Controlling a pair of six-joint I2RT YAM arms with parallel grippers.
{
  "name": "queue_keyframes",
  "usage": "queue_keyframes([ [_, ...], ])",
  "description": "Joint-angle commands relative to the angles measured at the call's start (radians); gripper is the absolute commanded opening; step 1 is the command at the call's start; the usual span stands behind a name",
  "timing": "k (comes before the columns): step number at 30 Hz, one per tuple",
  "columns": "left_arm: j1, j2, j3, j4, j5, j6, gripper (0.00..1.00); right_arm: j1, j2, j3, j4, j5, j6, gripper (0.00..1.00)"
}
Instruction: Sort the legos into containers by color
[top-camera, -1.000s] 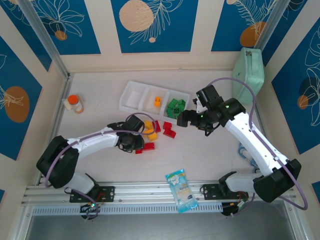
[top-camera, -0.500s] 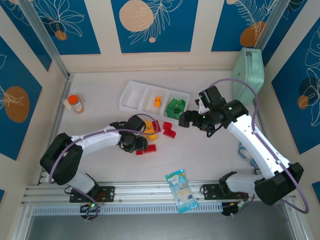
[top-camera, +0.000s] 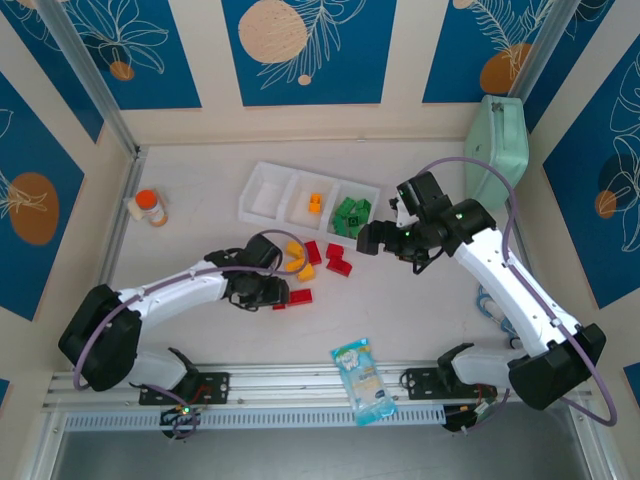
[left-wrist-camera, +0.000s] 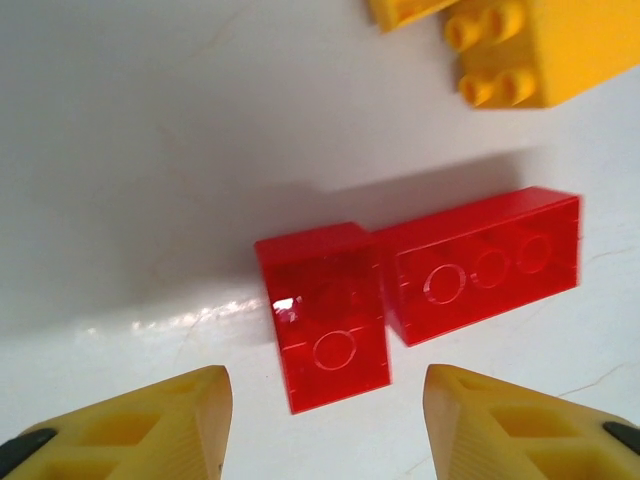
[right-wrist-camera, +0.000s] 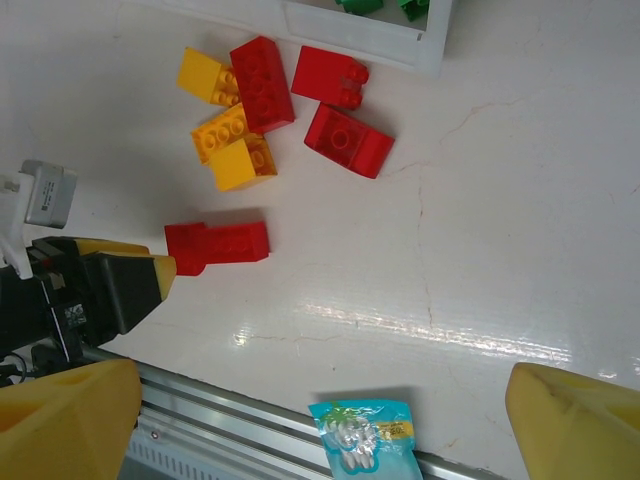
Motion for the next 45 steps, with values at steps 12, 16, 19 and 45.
queue_keyframes([
  [12,-0.03,0.001,-0.039,0.017,0.06,-0.014,0.51,0.021,0.035,0.022,0.019,-0.028,-0.002,0.94],
  [16,-0.037,0.054,-0.018,-0.02,0.033,-0.003,0.51,0.02,0.032,0.021,0.013,-0.024,0.001,0.94],
  [19,-0.037,0.114,0.008,-0.075,-0.033,-0.004,0.5,0.021,0.024,0.016,0.012,-0.019,0.001,0.94],
  [45,0.065,0.224,0.217,-0.097,-0.049,0.05,0.61,-0.043,-0.052,-0.033,-0.004,-0.024,-0.011,0.94],
])
